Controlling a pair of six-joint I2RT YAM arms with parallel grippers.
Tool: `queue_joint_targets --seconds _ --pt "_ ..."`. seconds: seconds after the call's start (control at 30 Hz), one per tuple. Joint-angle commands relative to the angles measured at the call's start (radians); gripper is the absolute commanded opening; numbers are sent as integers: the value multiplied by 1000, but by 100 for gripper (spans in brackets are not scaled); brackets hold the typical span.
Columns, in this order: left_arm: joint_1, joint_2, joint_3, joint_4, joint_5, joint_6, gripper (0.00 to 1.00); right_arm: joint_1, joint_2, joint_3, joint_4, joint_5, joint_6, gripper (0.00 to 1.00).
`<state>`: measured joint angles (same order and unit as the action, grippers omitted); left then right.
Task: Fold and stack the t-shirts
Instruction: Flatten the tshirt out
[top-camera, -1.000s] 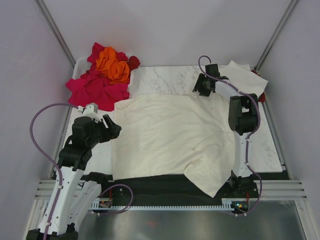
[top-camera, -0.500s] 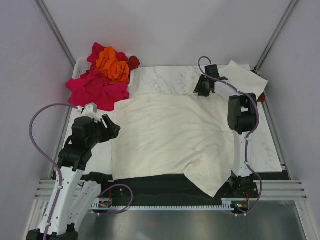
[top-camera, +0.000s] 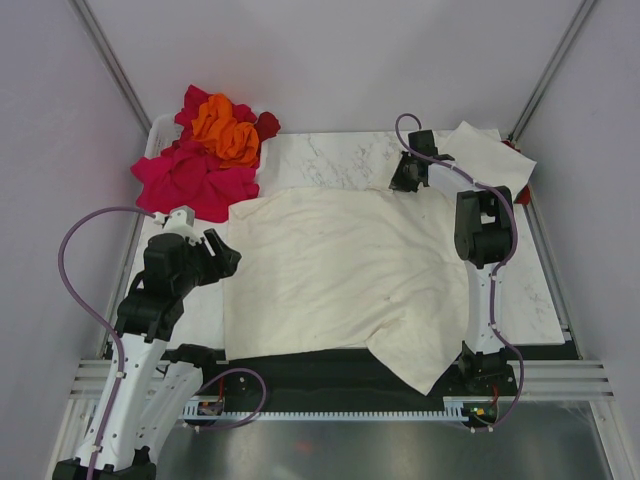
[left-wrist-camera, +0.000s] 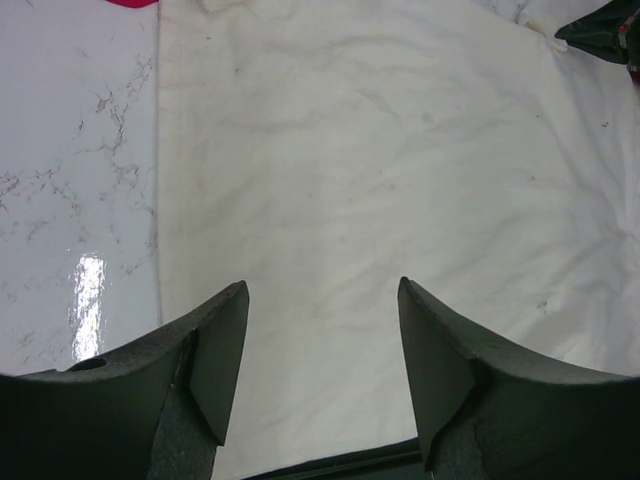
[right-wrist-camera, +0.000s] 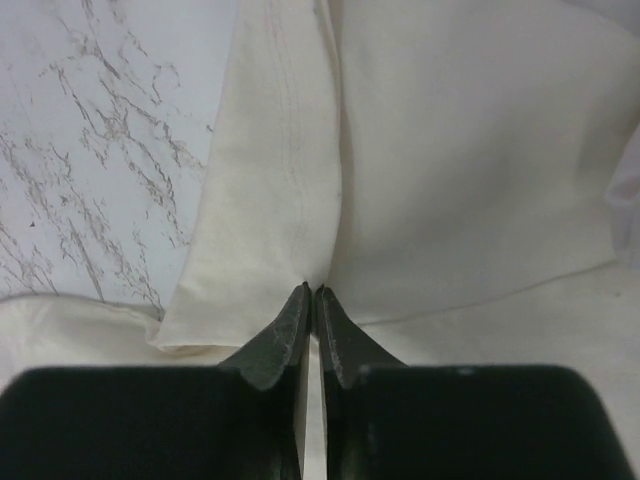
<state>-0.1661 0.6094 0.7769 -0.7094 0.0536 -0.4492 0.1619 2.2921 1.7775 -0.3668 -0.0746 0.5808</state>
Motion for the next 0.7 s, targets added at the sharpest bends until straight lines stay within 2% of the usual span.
queue_joint_targets --seconds 0.0,0.1,0.27,0.37,0.43,0.47,0.5,0.53,0.57,0.63,0.67 --pt "-1 -10 12 13 -14 -8 68 11 -3 25 22 -10 8 11" --pt "-1 -10 13 14 -15 -6 68 11 -14 39 19 -10 16 2" --pt "14 -8 13 14 -9 -6 67 40 10 143 20 -45 34 0" --pt "23 -5 13 14 -8 -5 66 65 61 224 103 -152 72 0" --pt "30 -3 13 14 -6 -5 66 76 110 258 245 -264 161 4" --pt "30 -3 13 14 -6 -5 66 85 131 276 293 -295 198 9" --pt "33 0 13 14 -5 -5 66 90 189 342 343 -325 241 18" --pt "33 1 13 14 -6 -5 66 93 225 387 347 -365 260 38" --pt "33 -2 15 14 -8 -5 66 97 254 429 342 -379 269 72" --pt "34 -5 13 14 -8 -5 66 97 297 494 330 -386 283 85" --pt "33 -5 13 14 -9 -5 66 96 293 488 327 -377 278 87"
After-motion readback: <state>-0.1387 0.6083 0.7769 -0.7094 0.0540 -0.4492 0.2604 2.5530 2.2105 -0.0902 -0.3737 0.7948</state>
